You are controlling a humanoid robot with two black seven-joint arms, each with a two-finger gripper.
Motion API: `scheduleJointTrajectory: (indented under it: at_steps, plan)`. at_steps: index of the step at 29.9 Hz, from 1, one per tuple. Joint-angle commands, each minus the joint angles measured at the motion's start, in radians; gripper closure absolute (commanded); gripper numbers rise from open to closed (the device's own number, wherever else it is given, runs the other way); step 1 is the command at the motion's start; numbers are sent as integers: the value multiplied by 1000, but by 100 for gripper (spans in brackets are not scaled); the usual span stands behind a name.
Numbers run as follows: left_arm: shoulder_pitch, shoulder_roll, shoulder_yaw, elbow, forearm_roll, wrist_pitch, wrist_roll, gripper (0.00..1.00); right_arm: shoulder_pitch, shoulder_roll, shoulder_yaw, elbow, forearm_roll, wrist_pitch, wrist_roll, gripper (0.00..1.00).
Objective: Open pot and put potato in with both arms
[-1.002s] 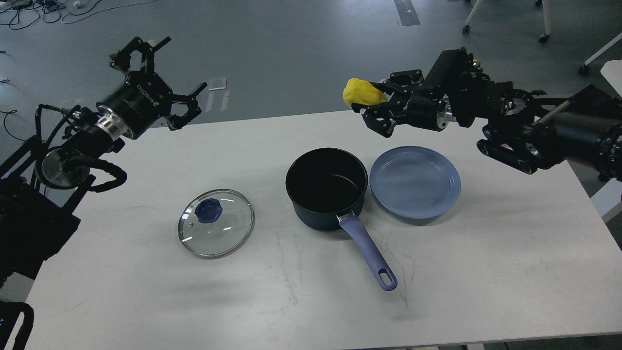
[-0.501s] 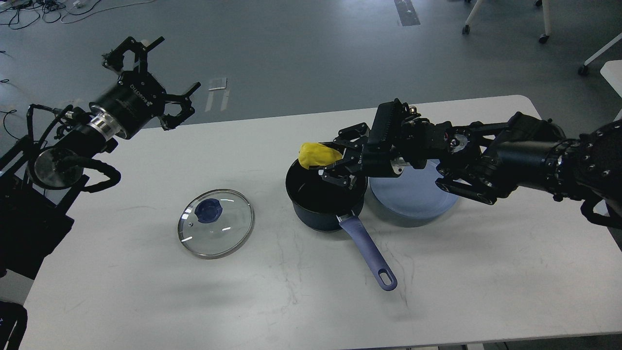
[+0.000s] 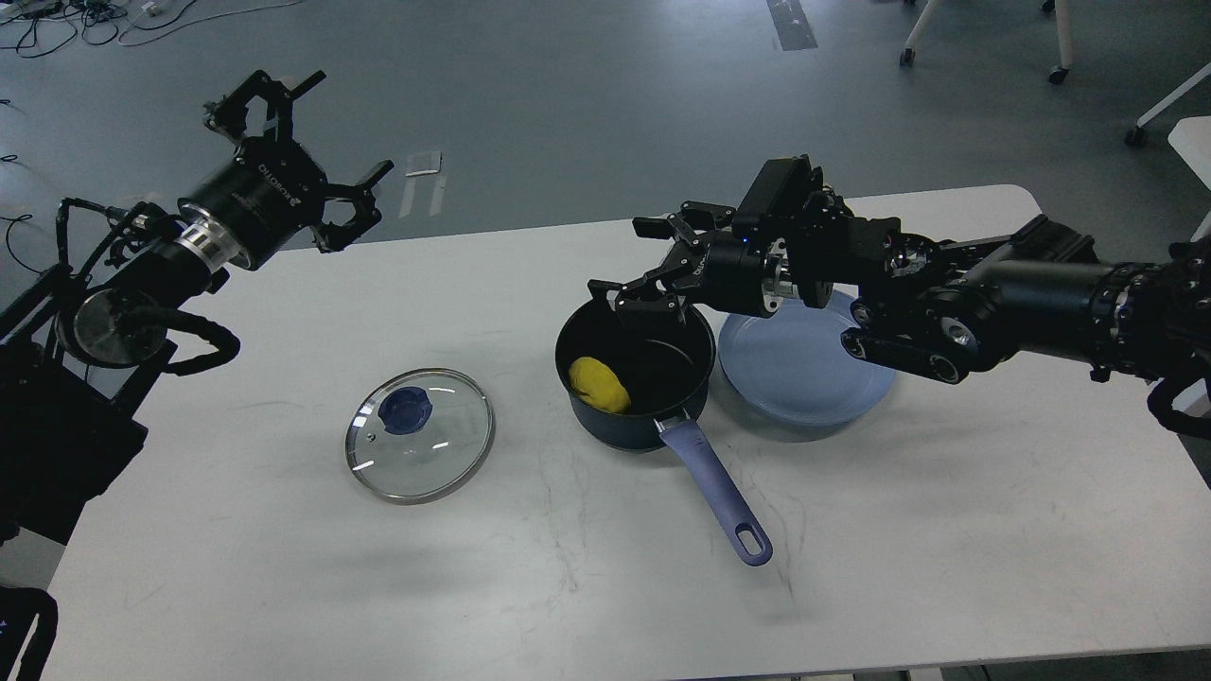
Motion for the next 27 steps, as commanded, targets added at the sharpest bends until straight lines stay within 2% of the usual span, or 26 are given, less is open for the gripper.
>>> scheduleJointTrajectory:
  at_steps: [1,3,5,7,8,9,12,14,16,18,22,24,27]
  plan:
    - [0,-4,-1,0,0,0,0,1,19,-42,56,21,152,20,0,0]
    - [0,-18,-6,0,-3,0,-3,1,33,-70,121,57,305,87,0,0]
    - [0,-34,-13,3,-9,0,-6,1,49,-116,204,99,477,210,0,0]
    - [3,-59,-16,12,-11,0,-8,1,44,-176,326,114,681,386,0,0]
    - [3,-59,-16,12,-11,0,-8,1,44,-176,327,114,682,387,0,0]
    - [6,-70,-16,12,-12,0,-8,1,32,-193,374,108,749,450,0,0]
    - [33,-90,-21,12,-14,0,-9,1,-40,-204,479,99,904,547,0,0]
    - [38,-99,-24,11,-14,0,-9,1,-69,-205,535,99,970,568,0,0]
    - [38,-110,-26,11,-14,0,-8,1,-117,-204,606,100,1056,581,-45,0]
    - [38,-120,-26,11,-14,0,-8,1,-164,-198,700,107,1113,586,-120,0]
    - [42,-128,-26,6,-14,0,-9,1,-212,-190,764,114,1145,586,-171,0]
    - [71,-142,-27,0,-14,0,-9,1,-226,-185,787,114,1217,585,-211,0]
    - [82,-148,-36,1,-14,0,-9,1,-246,-170,797,111,1253,578,-223,0]
